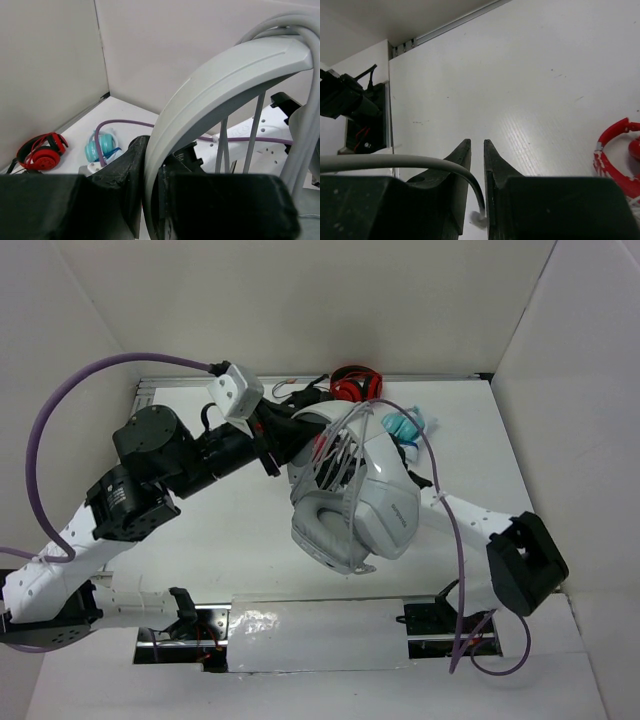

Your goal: Wrap the headphones

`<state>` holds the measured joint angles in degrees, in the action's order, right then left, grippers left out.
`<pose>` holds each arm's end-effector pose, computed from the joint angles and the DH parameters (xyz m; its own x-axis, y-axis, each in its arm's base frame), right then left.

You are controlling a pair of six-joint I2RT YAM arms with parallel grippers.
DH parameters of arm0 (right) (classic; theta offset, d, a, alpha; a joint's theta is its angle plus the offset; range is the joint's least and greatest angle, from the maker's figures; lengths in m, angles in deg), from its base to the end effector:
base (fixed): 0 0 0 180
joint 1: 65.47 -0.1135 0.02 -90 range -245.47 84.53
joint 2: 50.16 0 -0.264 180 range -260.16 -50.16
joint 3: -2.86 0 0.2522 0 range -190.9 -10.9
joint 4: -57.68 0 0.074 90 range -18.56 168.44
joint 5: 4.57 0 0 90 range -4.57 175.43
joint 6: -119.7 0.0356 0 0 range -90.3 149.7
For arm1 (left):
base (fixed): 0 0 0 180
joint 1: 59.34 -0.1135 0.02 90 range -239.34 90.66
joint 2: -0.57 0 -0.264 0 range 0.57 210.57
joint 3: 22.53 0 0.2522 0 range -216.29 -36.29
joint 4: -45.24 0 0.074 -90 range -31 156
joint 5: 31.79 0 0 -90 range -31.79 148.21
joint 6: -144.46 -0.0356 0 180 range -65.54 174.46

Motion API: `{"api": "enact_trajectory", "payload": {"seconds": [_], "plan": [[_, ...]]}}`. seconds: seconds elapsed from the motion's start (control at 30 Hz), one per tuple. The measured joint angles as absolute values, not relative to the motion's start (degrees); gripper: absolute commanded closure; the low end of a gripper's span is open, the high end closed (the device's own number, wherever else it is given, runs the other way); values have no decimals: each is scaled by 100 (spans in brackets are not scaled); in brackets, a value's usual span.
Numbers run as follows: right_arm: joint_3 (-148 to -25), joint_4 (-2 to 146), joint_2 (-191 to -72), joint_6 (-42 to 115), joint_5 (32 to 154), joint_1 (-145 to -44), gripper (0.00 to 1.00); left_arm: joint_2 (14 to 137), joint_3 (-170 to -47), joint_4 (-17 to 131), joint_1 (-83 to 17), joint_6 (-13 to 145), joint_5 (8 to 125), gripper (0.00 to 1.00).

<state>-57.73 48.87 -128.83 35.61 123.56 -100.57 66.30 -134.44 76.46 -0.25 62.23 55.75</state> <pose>0.2398 0.1954 0.2777 -0.2290 -0.0619 -0.9715 -0.9322 0.3011 0.2006 0.0999 -0.1639 0.5644 0.0184 -0.2936 -0.9557 0.8461 0.5138 -0.1416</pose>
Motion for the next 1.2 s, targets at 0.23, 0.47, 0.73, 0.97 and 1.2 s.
{"api": "enact_trajectory", "payload": {"seconds": [0.23,0.47,0.73,0.97,1.2], "plan": [[-5609,4354,-13559,3946,12306,-10214,77,6586,-13422,7571,-21,6215,5201,100],[-4940,3602,-13585,4529,12138,-10653,96,6510,-13046,6975,-16,6188,4111,100],[-4182,3523,-13329,5214,10549,-12155,100,7386,-12941,6907,-865,6829,3096,100],[-4175,4201,-12840,5504,9045,-13237,100,8586,-13507,8205,-2200,8011,3243,100],[-4962,6194,-12440,5830,7480,-13975,100,9238,-13227,9361,-2888,8973,3431,100]]}}
